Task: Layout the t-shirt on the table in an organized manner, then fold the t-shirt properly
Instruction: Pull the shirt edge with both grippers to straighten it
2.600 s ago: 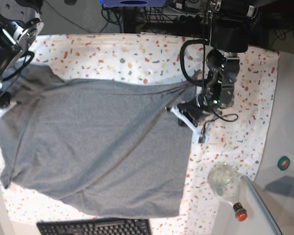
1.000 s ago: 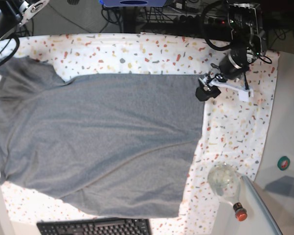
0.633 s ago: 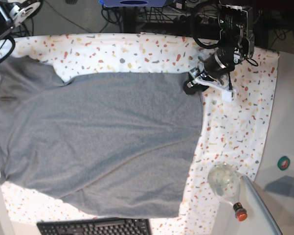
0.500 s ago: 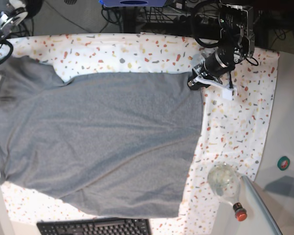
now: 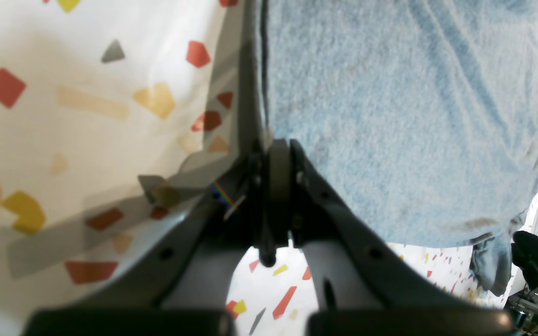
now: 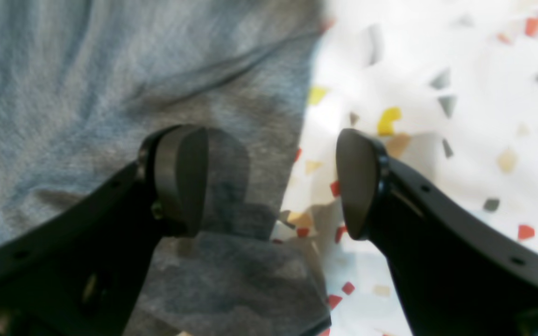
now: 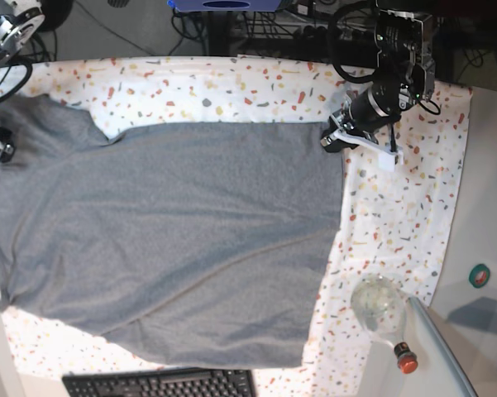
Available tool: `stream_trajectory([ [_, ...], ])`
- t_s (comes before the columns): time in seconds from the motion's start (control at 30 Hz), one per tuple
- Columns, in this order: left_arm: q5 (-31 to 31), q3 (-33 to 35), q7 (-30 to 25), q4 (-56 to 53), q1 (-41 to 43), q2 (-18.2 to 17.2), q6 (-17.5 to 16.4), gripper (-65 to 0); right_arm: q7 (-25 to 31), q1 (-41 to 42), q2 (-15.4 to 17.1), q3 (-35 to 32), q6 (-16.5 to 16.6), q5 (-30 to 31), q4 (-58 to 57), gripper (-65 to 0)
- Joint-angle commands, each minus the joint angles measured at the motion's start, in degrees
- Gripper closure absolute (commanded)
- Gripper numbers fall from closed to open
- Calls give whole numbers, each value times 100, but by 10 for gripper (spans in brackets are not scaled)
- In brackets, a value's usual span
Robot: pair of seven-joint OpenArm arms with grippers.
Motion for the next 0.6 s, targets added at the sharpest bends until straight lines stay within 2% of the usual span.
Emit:
stream_trajectory([
  [0.0, -22, 2, -39, 74, -34, -29, -17, 0, 15, 97, 67, -42, 83, 81, 84, -390],
  [0.43, -22, 2, -39, 82, -16, -99, -17, 0, 6, -35, 6, -16, 101, 73, 84, -378],
  [0.5, -13, 2, -39, 82, -16, -99, -17, 0, 6, -114, -3, -16, 118, 73, 84, -294],
  [0.57, -13, 2, -39, 118, -16, -99, -17, 0, 6, -132, -73, 2, 118, 73, 110, -153],
])
